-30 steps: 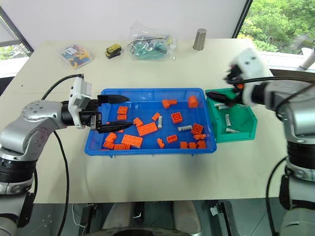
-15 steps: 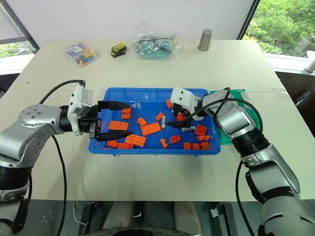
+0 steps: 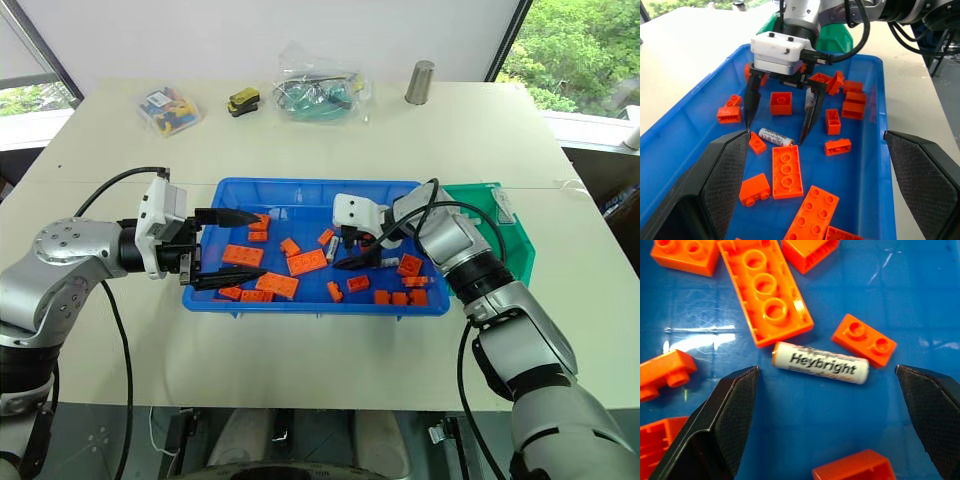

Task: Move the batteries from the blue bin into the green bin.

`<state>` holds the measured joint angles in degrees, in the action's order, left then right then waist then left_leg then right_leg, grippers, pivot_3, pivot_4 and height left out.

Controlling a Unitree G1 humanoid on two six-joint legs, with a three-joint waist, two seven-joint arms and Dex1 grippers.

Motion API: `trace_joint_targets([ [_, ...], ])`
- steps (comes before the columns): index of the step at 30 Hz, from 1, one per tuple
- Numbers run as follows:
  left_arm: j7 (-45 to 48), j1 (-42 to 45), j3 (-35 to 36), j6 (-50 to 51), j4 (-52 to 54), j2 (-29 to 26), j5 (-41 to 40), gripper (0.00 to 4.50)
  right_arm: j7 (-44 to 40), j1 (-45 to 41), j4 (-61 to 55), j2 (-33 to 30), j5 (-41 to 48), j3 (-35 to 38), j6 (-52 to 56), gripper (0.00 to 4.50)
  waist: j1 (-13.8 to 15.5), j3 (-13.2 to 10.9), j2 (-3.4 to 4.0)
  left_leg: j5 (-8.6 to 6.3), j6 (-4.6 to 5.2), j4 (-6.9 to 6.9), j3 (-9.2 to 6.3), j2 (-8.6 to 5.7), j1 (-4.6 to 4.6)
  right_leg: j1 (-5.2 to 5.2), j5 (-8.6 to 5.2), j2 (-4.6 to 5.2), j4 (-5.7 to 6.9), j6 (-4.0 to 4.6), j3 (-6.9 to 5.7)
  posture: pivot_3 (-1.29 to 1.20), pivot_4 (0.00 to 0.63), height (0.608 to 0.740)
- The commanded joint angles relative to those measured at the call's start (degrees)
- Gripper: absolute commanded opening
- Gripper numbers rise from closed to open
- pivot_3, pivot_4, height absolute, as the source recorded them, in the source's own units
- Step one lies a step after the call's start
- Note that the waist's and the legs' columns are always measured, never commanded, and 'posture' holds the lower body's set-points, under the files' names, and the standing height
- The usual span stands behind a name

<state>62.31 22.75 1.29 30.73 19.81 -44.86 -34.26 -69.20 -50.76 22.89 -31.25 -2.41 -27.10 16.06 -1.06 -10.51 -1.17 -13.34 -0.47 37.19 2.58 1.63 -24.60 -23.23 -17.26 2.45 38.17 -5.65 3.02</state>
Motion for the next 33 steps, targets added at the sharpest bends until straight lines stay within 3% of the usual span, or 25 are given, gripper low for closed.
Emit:
trace_joint_targets([
  [1,-0.28,1.26,1.17,-0.97,0.53,-0.44,0.32,4.5,-0.41,0.09,-0.86,0.61,-0.7,0.72,0.92,4.47,-0.03,0.0,0.0,0.0,0.0,0.0,0.0,0.0,0.0,0.0,0.0,0.0,0.0,0.0,0.0,0.0,0.15,0.739],
  [7,-0.44,2.33,0.54,-1.03,-0.02,-0.12,0.71,4.5,0.69,1.27,-0.85,1.61,-1.42,1.23,2.24,4.47,-0.01,0.0,0.0,0.0,0.0,0.0,0.0,0.0,0.04,0.03,0.0,0.0,0.01,0.0,0.0,0.0,0.15,0.739],
  [10,-0.46,2.78,0.41,-0.94,-0.21,0.03,0.78,4.5,1.49,1.92,-1.46,1.88,-1.46,1.82,2.79,3.75,-0.02,0.01,-0.01,0.0,0.0,0.0,0.0,0.0,0.09,0.07,0.0,-0.01,0.02,0.0,0.0,0.0,0.15,0.739],
  [13,-0.4,3.14,0.39,-0.76,-0.28,0.05,0.82,4.5,1.15,2.77,-3.67,1.28,-1.35,2.25,3.79,2.28,-0.02,0.01,0.0,0.0,0.0,0.0,0.01,0.0,0.09,0.07,0.0,-0.01,0.02,0.0,0.0,0.0,0.15,0.739],
  [14,-0.39,3.27,0.4,-0.68,-0.32,0.04,0.8,4.5,1.19,3.09,-4.66,0.95,-1.24,2.54,4.43,2.21,-0.01,0.01,0.0,0.0,0.0,0.0,0.0,0.0,0.09,0.07,0.0,-0.01,0.02,0.0,0.0,0.0,0.15,0.739],
  [19,-0.37,3.37,0.37,-0.48,-0.14,0.0,0.79,4.5,0.42,6.71,-15.66,-3.39,1.97,7.07,11.16,2.21,0.36,0.0,0.0,0.0,0.0,0.01,0.0,-0.02,0.07,0.07,0.0,0.02,0.02,0.0,0.0,0.0,0.15,0.739],
  [24,-0.25,3.09,0.3,-0.03,0.35,-0.05,0.39,4.5,2.17,8.66,-26.99,-9.37,7.23,16.52,22.19,2.21,0.26,0.0,0.01,0.0,0.0,0.0,0.01,-0.03,0.06,0.05,0.0,0.04,0.02,0.0,0.0,0.0,0.15,0.739],
  [33,0.71,3.03,-0.36,-0.56,-0.54,0.27,0.77,4.5,6.94,12.98,-27.43,-24.15,11.64,33.85,32.62,2.21,0.43,0.0,0.0,-0.01,0.01,-0.02,0.02,-0.03,0.06,0.07,-0.01,0.07,-0.04,0.01,0.0,0.0,0.15,0.739],
])
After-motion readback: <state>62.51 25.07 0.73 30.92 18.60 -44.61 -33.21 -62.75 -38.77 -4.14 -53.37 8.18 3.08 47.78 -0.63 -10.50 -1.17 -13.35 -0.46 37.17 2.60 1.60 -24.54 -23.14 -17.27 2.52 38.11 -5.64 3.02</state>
